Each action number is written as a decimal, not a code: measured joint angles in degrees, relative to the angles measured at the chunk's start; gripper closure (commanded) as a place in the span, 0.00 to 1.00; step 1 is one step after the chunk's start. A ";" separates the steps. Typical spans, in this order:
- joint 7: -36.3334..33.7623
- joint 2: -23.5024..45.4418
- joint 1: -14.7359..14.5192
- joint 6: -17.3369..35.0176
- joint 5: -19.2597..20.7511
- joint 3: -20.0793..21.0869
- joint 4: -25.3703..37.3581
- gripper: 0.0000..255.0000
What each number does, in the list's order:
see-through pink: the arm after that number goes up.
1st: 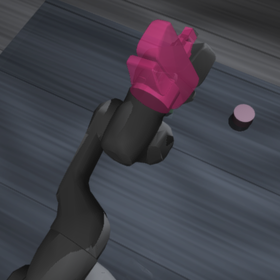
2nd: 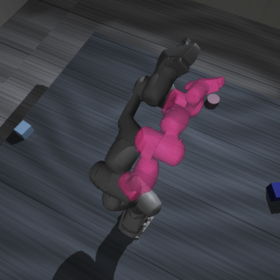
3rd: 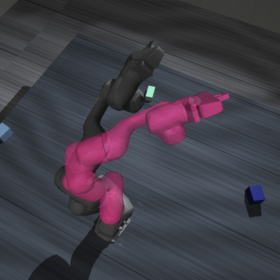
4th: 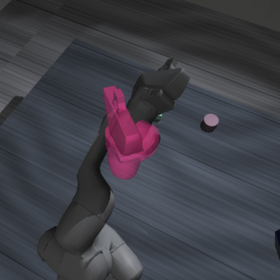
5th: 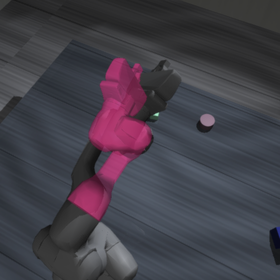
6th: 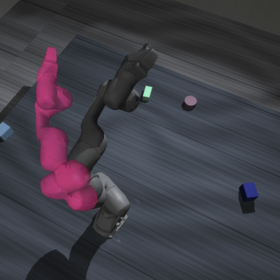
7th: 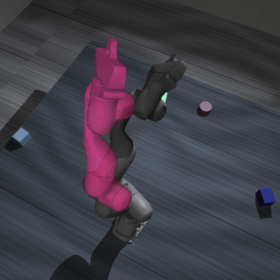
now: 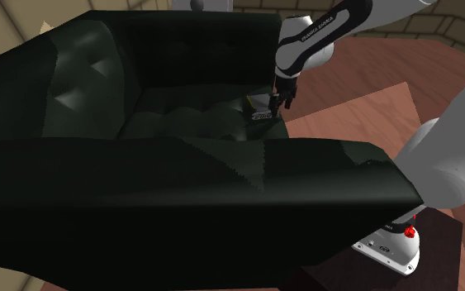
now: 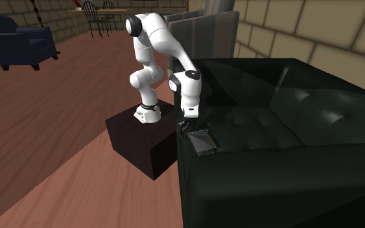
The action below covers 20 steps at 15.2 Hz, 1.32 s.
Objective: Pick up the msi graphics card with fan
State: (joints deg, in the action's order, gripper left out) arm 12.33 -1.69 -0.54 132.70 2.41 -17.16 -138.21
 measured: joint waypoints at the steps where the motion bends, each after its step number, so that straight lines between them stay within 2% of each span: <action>1: 0.10 0.39 0.01 0.59 -0.13 -0.02 -0.22 0.00; 2: 0.11 0.63 -0.02 0.95 -0.22 0.00 -0.34 1.00; 12: 0.13 0.86 -0.03 1.36 -0.35 0.00 -0.37 1.00; 20: -0.73 -3.04 -0.02 -4.39 0.94 0.16 1.49 1.00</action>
State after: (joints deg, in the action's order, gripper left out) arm 11.60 -4.73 -0.56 128.31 3.35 -16.99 -136.72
